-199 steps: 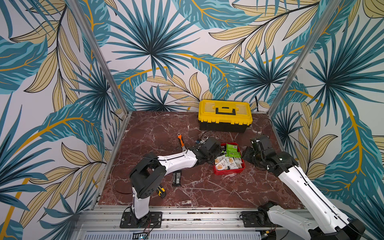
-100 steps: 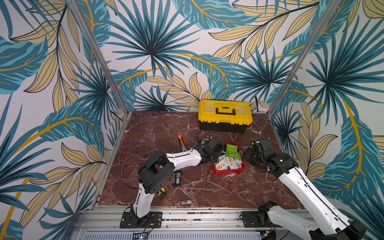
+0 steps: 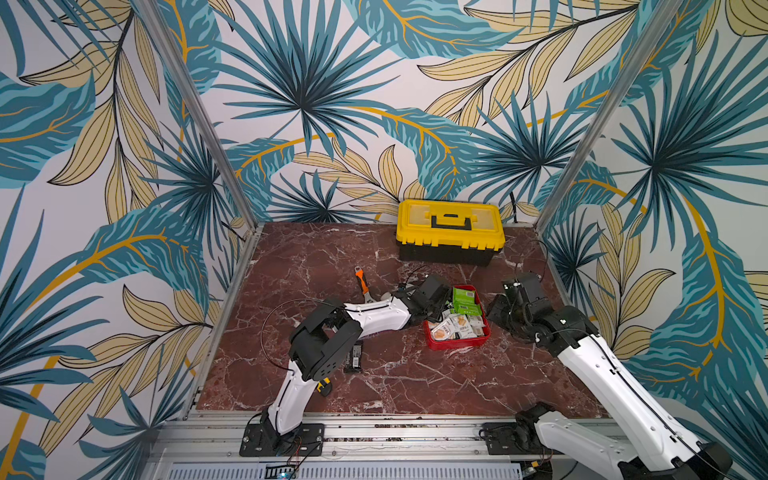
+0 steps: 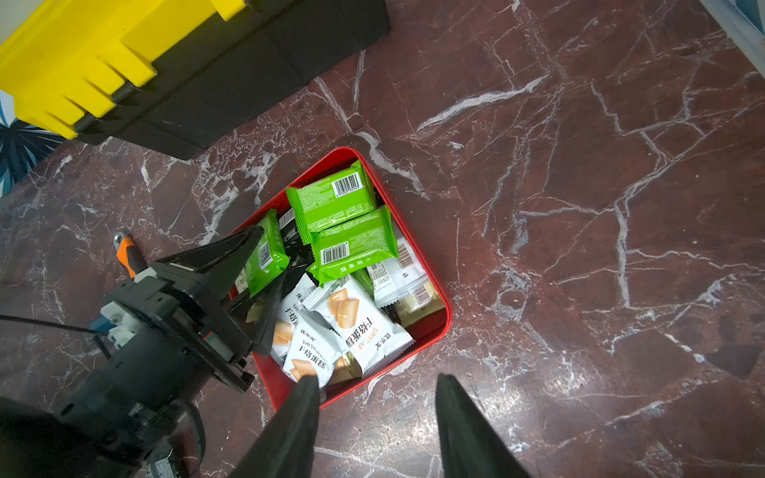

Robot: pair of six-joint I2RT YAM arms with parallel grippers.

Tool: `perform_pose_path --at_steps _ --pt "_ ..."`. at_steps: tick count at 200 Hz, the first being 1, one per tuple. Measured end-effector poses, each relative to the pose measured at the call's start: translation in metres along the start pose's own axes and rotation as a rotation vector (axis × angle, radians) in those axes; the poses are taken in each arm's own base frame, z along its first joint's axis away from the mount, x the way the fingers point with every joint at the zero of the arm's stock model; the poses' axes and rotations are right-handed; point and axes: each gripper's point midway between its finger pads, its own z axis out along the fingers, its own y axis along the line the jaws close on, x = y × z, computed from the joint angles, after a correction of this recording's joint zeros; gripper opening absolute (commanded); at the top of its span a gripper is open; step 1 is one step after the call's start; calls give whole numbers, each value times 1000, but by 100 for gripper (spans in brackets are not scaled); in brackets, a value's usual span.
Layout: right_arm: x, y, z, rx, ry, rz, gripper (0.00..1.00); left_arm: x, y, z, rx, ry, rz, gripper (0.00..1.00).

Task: Take the cookies out of the storage box
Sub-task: Pick up the cookie from the storage box.

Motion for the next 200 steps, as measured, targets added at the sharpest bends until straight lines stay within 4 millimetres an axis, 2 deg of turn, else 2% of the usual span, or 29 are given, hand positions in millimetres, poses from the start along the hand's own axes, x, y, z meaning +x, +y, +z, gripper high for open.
perform_pose_path --at_steps 73,143,171,200 --pt "-4 -3 -5 -2 -22 10 50 -6 -1 0 5 -30 -13 16" --pt "-3 -2 -5 -9 -16 11 50 -5 -7 -6 26 -36 23 10" --pt "-2 3 -8 -30 4 12 50 -2 -23 -31 91 -20 75 10" --pt "-2 11 -10 -59 26 9 50 0 -49 -78 206 7 125 10"
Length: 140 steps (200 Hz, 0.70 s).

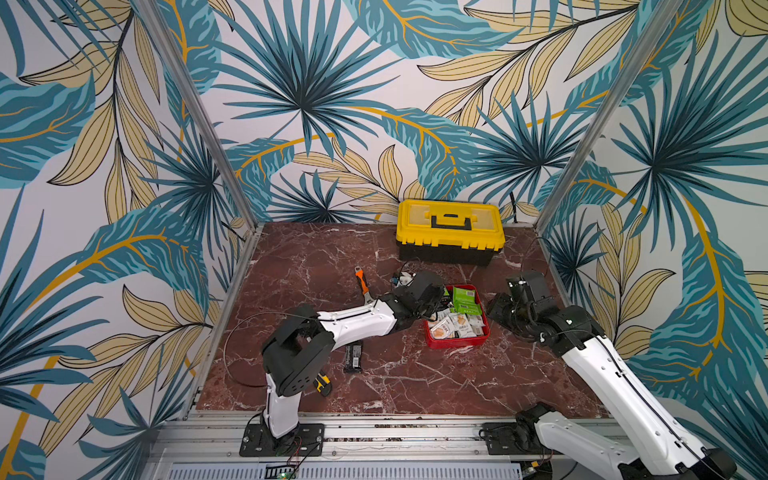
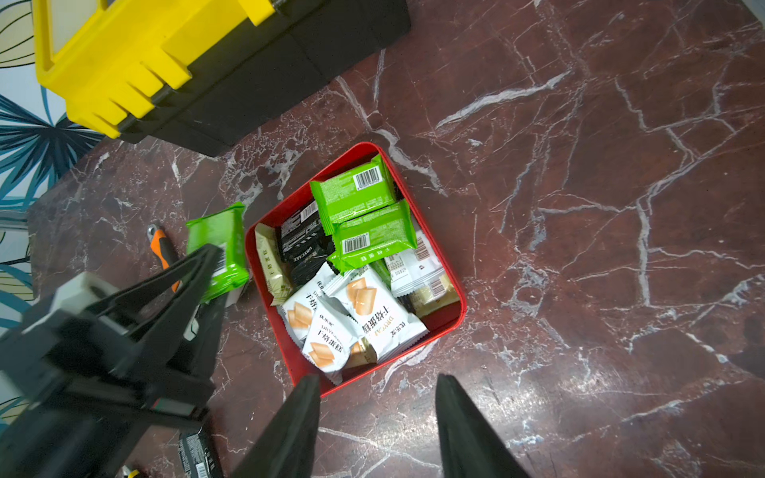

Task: Take the cookies out of the storage box
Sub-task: Pick up the cookie from the storage box, then place the cookie at the center of the board.

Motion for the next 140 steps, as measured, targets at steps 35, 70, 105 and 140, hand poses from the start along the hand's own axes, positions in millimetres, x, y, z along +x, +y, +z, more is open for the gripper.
perform_pose_path --at_steps 35,70,105,140 --pt "2 5 2 -15 27 -7 50 -10 -6 -57 81 -2 16 10" --pt "8 9 7 -21 65 -16 50 -20 28 -103 69 -8 31 10" --pt "14 13 11 -36 100 -20 50 -26 87 -135 0 -7 54 10" --pt "21 25 16 -81 151 -20 50 -39 141 -151 -67 -16 59 10"
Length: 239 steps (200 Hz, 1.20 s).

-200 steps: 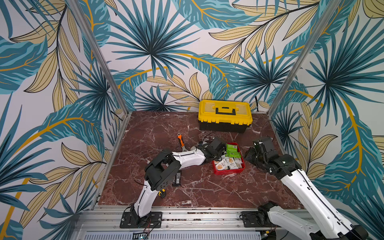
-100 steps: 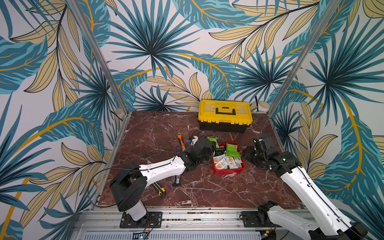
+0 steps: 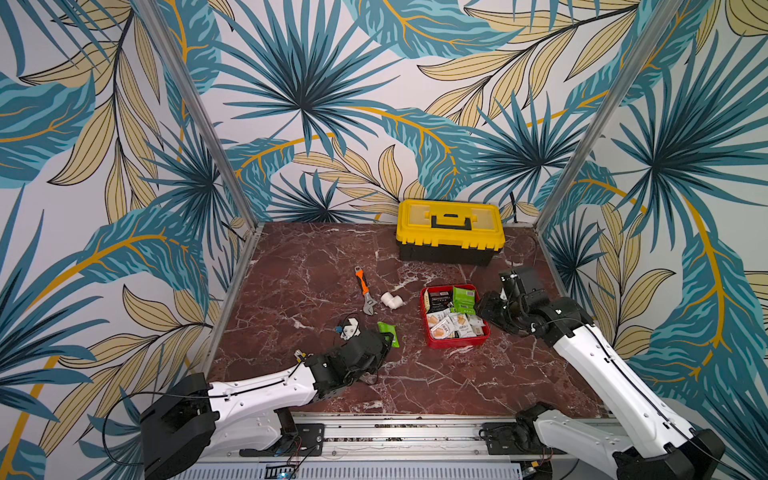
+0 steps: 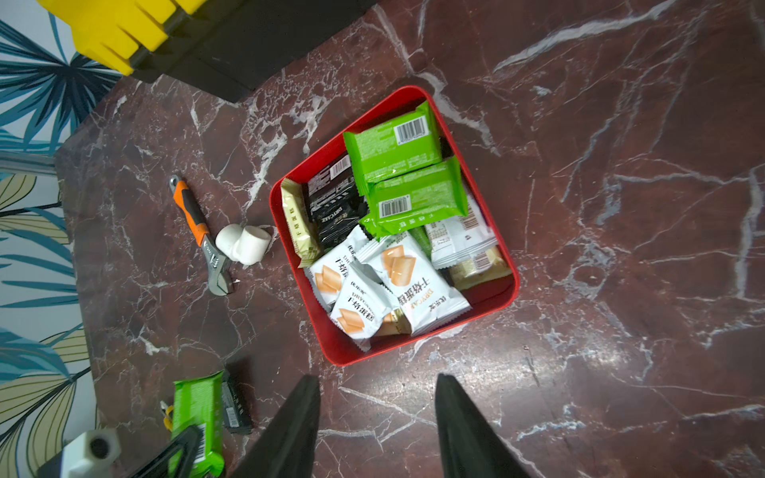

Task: Take the cookies out of the storage box
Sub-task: Place the cookie at the center of the board.

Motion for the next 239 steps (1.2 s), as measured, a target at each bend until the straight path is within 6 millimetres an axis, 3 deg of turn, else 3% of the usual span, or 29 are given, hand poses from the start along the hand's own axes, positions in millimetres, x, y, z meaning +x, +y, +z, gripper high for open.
perform_pose_path --at_steps 55,81,114,128,147,172,203,239 --pt "13 13 17 -43 102 -2 49 -16 57 5 -82 -57 -38 11" --pt "14 16 17 -59 107 -2 49 -16 67 11 -114 -64 -51 14" --pt "15 15 19 -59 113 -2 49 -17 82 10 -174 -70 -84 23" --pt "17 14 20 -55 116 -2 49 -18 89 6 -218 -77 -91 41" --pt "17 13 21 -53 117 -6 49 -18 97 1 -282 -79 -99 51" --pt "17 13 20 -55 116 -13 49 -17 103 -10 -355 -77 -97 54" --pt "17 13 20 -55 117 -19 49 -13 86 -32 -393 -65 -34 54" --pt "21 13 24 -42 129 -52 49 -17 24 -51 -323 -90 133 54"
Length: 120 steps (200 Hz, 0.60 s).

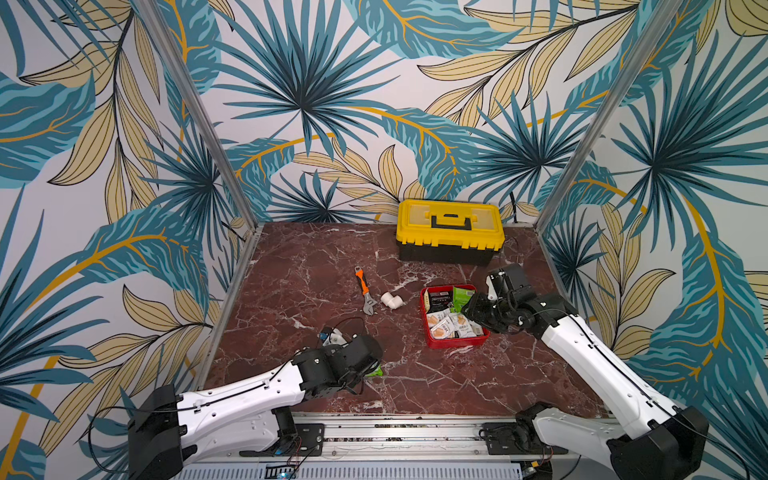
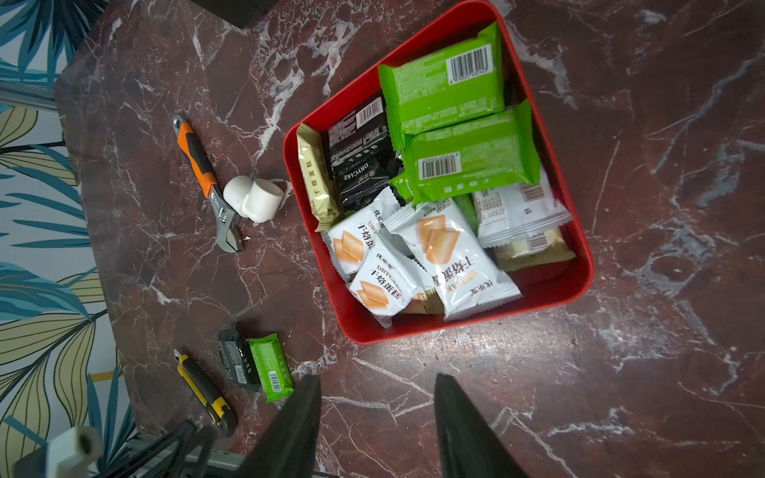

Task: Take the cookies out of the storage box
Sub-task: Place the cookie at the center of the board.

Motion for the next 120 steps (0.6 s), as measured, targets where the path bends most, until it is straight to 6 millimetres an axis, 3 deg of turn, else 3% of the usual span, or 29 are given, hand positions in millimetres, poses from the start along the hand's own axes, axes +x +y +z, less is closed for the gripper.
perform_pose_path --at_steps 31,72,98,120 --pt "7 -4 11 43 46 -58 48 -16 -20 -6 67 -94 165 54" --pt "17 -4 35 110 144 -160 47 -16 -63 6 226 -122 302 54" --pt "6 0 46 149 139 -204 48 -9 -86 16 303 -113 362 54" --pt "-15 -2 50 216 81 -221 51 3 -93 32 315 -78 414 54"
